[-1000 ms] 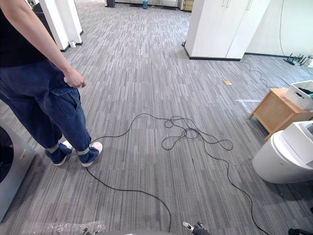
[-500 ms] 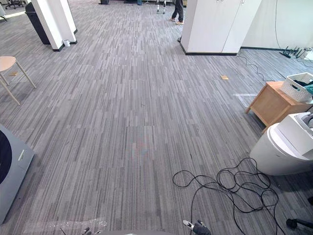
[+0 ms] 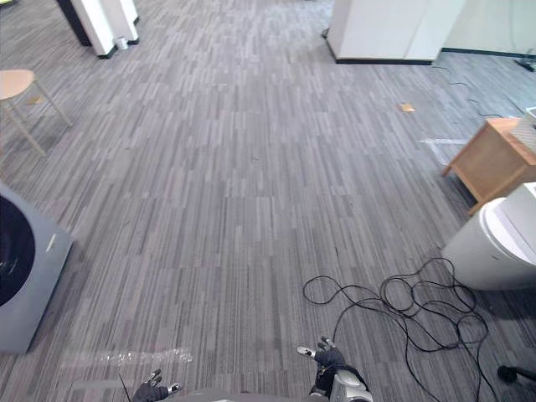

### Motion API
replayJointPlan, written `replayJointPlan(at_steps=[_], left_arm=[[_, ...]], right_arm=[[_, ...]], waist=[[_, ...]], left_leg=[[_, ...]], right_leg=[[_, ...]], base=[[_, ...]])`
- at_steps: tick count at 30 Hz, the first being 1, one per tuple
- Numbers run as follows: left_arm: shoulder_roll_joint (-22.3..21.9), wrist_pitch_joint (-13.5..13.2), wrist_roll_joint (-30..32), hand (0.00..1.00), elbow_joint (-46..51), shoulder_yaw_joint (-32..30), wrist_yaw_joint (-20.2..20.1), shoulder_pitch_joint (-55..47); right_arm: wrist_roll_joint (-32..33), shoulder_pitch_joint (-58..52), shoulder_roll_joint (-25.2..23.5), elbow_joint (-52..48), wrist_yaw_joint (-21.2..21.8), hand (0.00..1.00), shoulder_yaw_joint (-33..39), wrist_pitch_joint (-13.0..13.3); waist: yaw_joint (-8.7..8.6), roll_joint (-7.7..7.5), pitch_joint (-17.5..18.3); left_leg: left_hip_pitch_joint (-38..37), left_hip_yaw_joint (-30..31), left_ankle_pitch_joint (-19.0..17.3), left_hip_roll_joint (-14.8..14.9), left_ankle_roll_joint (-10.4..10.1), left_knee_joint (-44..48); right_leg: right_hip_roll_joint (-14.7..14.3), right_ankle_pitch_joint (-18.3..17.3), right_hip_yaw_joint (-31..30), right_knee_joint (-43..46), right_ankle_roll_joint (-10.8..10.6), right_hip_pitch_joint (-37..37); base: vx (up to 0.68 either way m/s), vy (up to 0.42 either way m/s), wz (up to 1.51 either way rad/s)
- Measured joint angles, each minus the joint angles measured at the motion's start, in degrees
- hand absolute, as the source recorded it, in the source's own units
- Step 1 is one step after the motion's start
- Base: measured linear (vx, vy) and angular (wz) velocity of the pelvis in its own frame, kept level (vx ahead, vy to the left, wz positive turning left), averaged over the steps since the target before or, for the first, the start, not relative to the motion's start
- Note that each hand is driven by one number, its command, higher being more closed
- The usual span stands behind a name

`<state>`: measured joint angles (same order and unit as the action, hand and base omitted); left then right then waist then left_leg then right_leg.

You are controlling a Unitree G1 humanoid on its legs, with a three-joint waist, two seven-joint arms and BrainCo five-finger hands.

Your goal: Organize washtable

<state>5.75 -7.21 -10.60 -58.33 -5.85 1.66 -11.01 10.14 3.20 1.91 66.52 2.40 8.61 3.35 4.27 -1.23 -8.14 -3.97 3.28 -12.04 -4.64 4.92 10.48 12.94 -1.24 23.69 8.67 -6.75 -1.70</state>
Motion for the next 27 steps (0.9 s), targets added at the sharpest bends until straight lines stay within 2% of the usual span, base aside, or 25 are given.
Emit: replayJointPlan(at_steps=[1, 2, 4, 5, 7, 8, 10, 11, 12, 13, 14, 15, 16, 17, 18, 19, 20, 21, 22, 23, 24, 25, 26, 27], left_arm=[[0.42, 0.09, 0.14, 0.0, 0.01, 0.21, 0.0, 0.33], [0.96, 0.4, 0.25, 0.0, 0.05, 0.39, 0.01, 0.33], [1.99, 1.58, 0.42, 0.0, -0.24, 0.69, 0.09, -0.24], [2.27, 1.85, 0.51, 0.0, -0.38, 0.67, 0.09, -0.41], [2.29, 1.85, 0.78, 0.0, -0.69, 0.68, 0.1, -0.31], [2.01, 1.88, 2.4, 0.0, -0.82, 0.67, 0.09, -0.35], [1.71, 1.94, 3.18, 0.0, -0.89, 0.45, 0.01, -0.74], [1.72, 1.94, 3.71, 0.0, -0.9, 0.31, -0.02, -0.7], [1.51, 1.97, 4.25, 0.0, -0.91, -0.59, -0.12, -0.36], [1.11, 1.96, 4.44, 0.0, -0.77, -1.42, -0.09, 0.0], [0.88, 1.97, 4.45, 0.0, -0.76, -1.64, -0.08, 0.01], [0.21, 1.99, 4.47, 0.0, -1.07, -2.86, -0.11, -1.29], [-0.6, 2.02, 4.4, 0.0, -1.4, -3.89, -0.09, -1.11], [-1.25, 2.08, 3.26, 0.0, -1.29, -5.85, -0.25, -0.97], [-2.14, 2.63, 2.36, 0.0, -1.53, -6.66, -0.07, -0.3], [-2.44, 2.9, 1.55, 0.0, -1.74, -6.94, -0.16, -0.94], [-2.24, 3.02, -0.09, 0.0, -1.78, -7.5, -0.19, -1.26], [-2.61, 3.11, -0.51, 0.0, -1.44, -7.44, -0.21, -0.86], [-2.71, 2.89, -2.18, 0.0, 0.02, -7.42, -0.04, -0.38], [-2.58, 2.74, -3.21, 0.0, 2.37, -7.18, 0.07, 0.28], [-2.46, 2.41, -3.48, 0.0, 3.74, -7.11, 0.13, 0.23], [-2.33, 1.83, -3.58, 0.0, 6.61, -6.57, 0.32, -0.35], [-2.21, 1.68, -3.27, 0.0, 8.66, -5.49, 1.02, -0.58], [-2.22, 1.67, -2.66, 0.0, 9.56, -5.33, 1.12, -0.6]], right_arm=[[0.03, -0.22, -0.23, -0.01, -0.07, 0.0, 0.08, 0.03], [0.11, -0.35, -0.17, -0.62, -0.05, 0.0, 0.31, 0.16], [0.3, -0.29, -0.19, -0.9, -0.04, 0.0, 1.16, 0.78], [0.57, -0.58, 0.09, -0.99, -0.07, 0.0, 2.24, 0.78], [0.58, -0.93, 0.65, -1.1, -0.31, 0.0, 2.84, 0.96], [0.81, -1.27, 0.98, -1.49, -0.81, 0.0, 4.73, 1.74], [0.99, -1.3, 0.86, -1.76, -0.85, 0.0, 6.91, 2.79], [0.99, -1.3, 0.78, -1.78, -0.84, 0.0, 7.35, 2.84], [0.99, -1.16, 0.78, -1.93, -0.84, 0.0, 8.05, 2.83], [1.03, -1.18, 0.49, -2.4, -0.8, 0.0, 9.23, 2.82], [1.03, -1.2, 0.38, -2.58, -0.81, 0.0, 9.5, 2.77], [0.94, -1.32, 0.39, -2.6, -0.67, 0.0, 9.67, 2.34], [0.83, -1.07, 0.35, -2.11, -0.77, 0.0, 9.91, 1.42], [0.72, -1.03, 0.87, -1.81, -0.97, 0.0, 9.87, 0.37], [0.73, -1.42, 1.59, -1.43, -0.99, 0.0, 9.43, -0.11], [1.02, -2.29, 1.61, -1.58, -1.01, 0.0, 8.58, -0.49], [1.76, -2.47, 2.06, -1.56, -1.11, 0.0, 8.19, -0.72], [1.8, -2.63, 2.47, -1.05, -1.22, 0.0, 8.31, -0.91], [2.49, -1.56, 2.28, 0.15, -1.54, 0.0, 8.09, -1.27], [2.97, -1.12, 1.77, 0.3, -2.2, 0.0, 6.34, -1.59], [2.99, -0.73, 1.43, 0.29, -2.26, 0.0, 5.46, -1.6], [2.99, 0.45, 0.91, 0.09, -2.24, 0.0, 4.07, -1.54], [2.98, 1.55, 0.77, -0.1, -2.25, 0.0, 3.55, -1.31], [2.96, 2.09, 0.65, -0.38, -2.27, 0.0, 3.25, -1.3]], waist=[[0.55, -0.01, -1.2], [1.14, -0.42, -2.42], [1.02, -1.28, -3.03], [0.87, -1.65, -3.16], [0.62, -1.55, -3.22], [-0.66, -0.8, -3.66], [-0.92, -0.3, -4.05], [-1.08, -0.36, -4.06], [-1.66, -0.47, -4.1], [-2.25, -0.27, -3.97], [-2.46, 0.34, -3.62], [-3.33, 1.42, -1.56], [-3.06, 1.82, -0.63], [-3.02, 1.69, -0.85], [-3.42, 2.29, -1.39], [-2.95, 2.77, -1.56], [-2.33, 3.66, -2.13], [-1.9, 4.34, -2.49], [-1.02, 3.8, -2.85], [-0.13, 2.21, -3.81], [0.18, 1.5, -4.2], [1.19, 0.29, -4.86], [2.4, -0.4, -5.08], [3.06, 0.01, -4.98]], left_leg=[[-0.06, 0.22, -1.49, -0.19, 0.24, 2.43], [-0.69, 0.18, -2.75, -0.36, 1.18, 4.02], [-1.64, 1.01, -4.47, -0.03, 1.43, 5.6], [-2.35, 1.52, -4.97, 0.73, 1.01, 5.57], [-2.56, 2.37, -5.4, 1.4, 0.35, 5.43], [-3.15, 3.45, -6.22, 2.87, -1.11, 5.02], [-6.08, 4.64, -7.13, 4.24, -2.56, 2.95], [-7.12, 4.85, -7.58, 4.62, -3.24, 2.28], [-8.98, 6.42, -9.06, 5.14, -4.29, 1.52], [-10.1, 7.8, -11.09, 6.43, -4.42, 1.54], [-10.64, 8.07, -12.03, 8.07, -5.12, 1.26], [-10.42, 8.0, -13.2, 11.02, -7.23, 3.55], [-6.95, 6.61, -12.39, 12.88, -8.55, 9.84], [-2.53, 5.18, -6.79, 13.61, -9.54, 18.84], [0.53, 2.66, 0.28, 13.88, -6.72, 26.07], [2.97, -1.04, 8.97, 16.04, -4.48, 33.48], [6.23, -5.86, 7.81, 19.46, -3.9, 43.63], [8.36, -6.57, 4.43, 20.69, -3.87, 47.52], [12.82, -7.58, -0.3, 19.78, -5.4, 50.83], [17.39, -7.96, -3.45, 17.39, -6.74, 49.83], [19.77, -8.05, -4.53, 16.09, -7.34, 48.2], [23.72, -8.47, -5.34, 13.14, -7.92, 41.19], [26.52, -8.45, -4.77, 10.69, -8.16, 30.33], [27.73, -7.9, -3.55, 9.4, -9.02, 23.95]], right_leg=[[2.29, -3.08, -0.7, 10.31, 0.78, 3.35], [4.4, -4.39, -2.67, 21.3, 2.62, 8.08], [4.56, -8.45, -5.82, 30.04, 1.73, 13.1], [3.51, -9.88, -5.97, 29.61, 1.48, 14.82], [2.52, -9.96, -6.1, 26.63, 1.42, 16.78], [0.74, -8.9, -7.18, 18.38, 0.54, 18.92], [-0.45, -5.33, -8.16, 9.02, -0.05, 20.42], [-0.46, -4.79, -8.04, 7.86, -0.28, 20.66], [0.15, -4.09, -7.91, 8.24, 0.65, 21.23], [-0.15, -3.78, -7.95, 10.8, 1.44, 22.06], [-1.44, -3.38, -7.47, 12.48, 2.54, 22.52], [-4.89, -0.6, -6.8, 13.58, 4.99, 22.88], [-6.48, -0.17, -6.29, 15.22, 7.39, 23.0], [-7.35, -1.6, -5.1, 16.66, 8.76, 22.6], [-8.02, -2.05, -3.83, 18.28, 9.37, 21.49], [-10.39, -2.91, -4.48, 12.65, 9.15, 17.49], [-13.39, -4.18, -5.33, 5.98, 10.82, 11.05], [-14.64, -4.3, -6.4, 4.44, 11.66, 8.94], [-15.8, -5.12, -8.2, 1.26, 12.7, 4.85], [-15.6, -5.76, -9.71, -1.89, 13.23, 0.33], [-15.39, -6.17, -10.19, -3.16, 13.46, -1.6], [-14.72, -7.0, -11.48, -4.73, 12.79, -4.69], [-14.39, -7.79, -12.73, -6.54, 12.01, -7.24], [-14.05, -8.32, -13.55, -7.42, 11.19, -8.47]], base=[[0.0, 0.0, 0.0], [0.02, 0.025, -0.03], [0.09, -0.011, 0.09], [0.14, -0.038, 0.28], [0.17, -0.046, 0.3], [0.17, -0.044, 0.28], [0.34, -0.097, 0.26], [0.44, -0.184, 0.43], [0.42, -0.247, 0.68], [0.45, -0.283, 0.69], [0.52, -0.339, 0.66], [0.61, -0.352, 0.35], [0.76, -0.451, 0.21], [0.66, -0.389, -0.06], [0.63, -0.441, -0.28], [0.63, -0.401, -0.57], [0.62, -0.384, -0.71], [0.61, -0.279, -0.77], [0.63, -0.232, -0.61], [0.64, -0.199, -0.52], [0.62, -0.163, -0.48], [0.57, -0.105, -0.64], [0.57, -0.063, -0.73], [0.7, 0.061, -0.73]])
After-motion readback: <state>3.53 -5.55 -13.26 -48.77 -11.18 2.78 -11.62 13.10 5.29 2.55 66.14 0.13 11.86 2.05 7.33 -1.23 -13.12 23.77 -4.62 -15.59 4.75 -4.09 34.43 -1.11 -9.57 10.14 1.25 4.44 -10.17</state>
